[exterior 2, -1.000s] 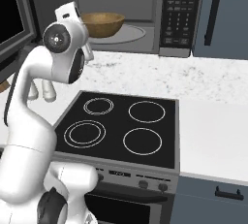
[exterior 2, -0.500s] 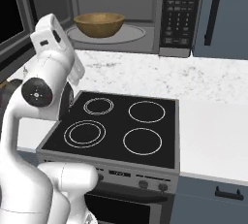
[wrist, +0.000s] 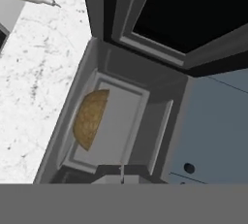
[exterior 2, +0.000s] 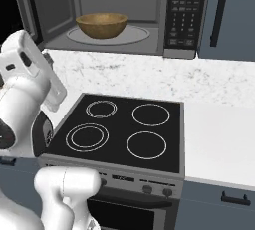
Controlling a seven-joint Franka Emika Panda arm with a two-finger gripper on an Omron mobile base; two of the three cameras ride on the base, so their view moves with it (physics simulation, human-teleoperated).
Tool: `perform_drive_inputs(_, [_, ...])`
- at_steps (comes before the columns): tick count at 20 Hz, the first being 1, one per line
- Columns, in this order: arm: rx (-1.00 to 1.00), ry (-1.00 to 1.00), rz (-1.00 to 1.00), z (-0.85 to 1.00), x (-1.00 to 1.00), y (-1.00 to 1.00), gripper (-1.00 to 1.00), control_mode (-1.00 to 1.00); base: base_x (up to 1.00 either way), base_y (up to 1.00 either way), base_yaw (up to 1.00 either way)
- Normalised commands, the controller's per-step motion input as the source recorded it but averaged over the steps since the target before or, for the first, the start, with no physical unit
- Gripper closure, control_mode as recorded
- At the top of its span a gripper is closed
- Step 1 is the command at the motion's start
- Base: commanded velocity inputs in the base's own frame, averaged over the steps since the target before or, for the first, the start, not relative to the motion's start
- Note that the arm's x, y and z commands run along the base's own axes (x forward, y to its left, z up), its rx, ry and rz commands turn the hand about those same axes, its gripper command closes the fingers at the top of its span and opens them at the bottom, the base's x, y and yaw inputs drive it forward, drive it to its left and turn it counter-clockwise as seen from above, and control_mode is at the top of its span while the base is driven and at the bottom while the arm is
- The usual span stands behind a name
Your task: Open the microwave, place the bowl with waffle inside the microwave, then close the microwave door and turn it on.
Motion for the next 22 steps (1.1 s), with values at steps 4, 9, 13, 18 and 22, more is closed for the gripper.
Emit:
perform_drive_inputs(4, [0.0,0.03,0.0,0.0,-1.0,0.51,1.0,-1.0,0.0,0.0,0.0])
perform_drive_inputs(9, [-0.05,-0.01,0.0,-0.02,-1.0,0.76,1.0,-1.0,0.0,0.0,0.0])
perform_drive_inputs(13, [-0.14,0.0,-0.1,-0.13,-1.0,1.0,1.0,-1.0,0.0,0.0,0.0])
perform_drive_inputs(18, [-0.09,0.0,-0.12,-0.01,-0.91,0.96,1.0,-1.0,0.0,0.0,0.0])
perform_drive_inputs(22, [-0.12,0.06,-0.23,-0.08,-0.19,1.0,1.0,-1.0,0.0,0.0,0.0])
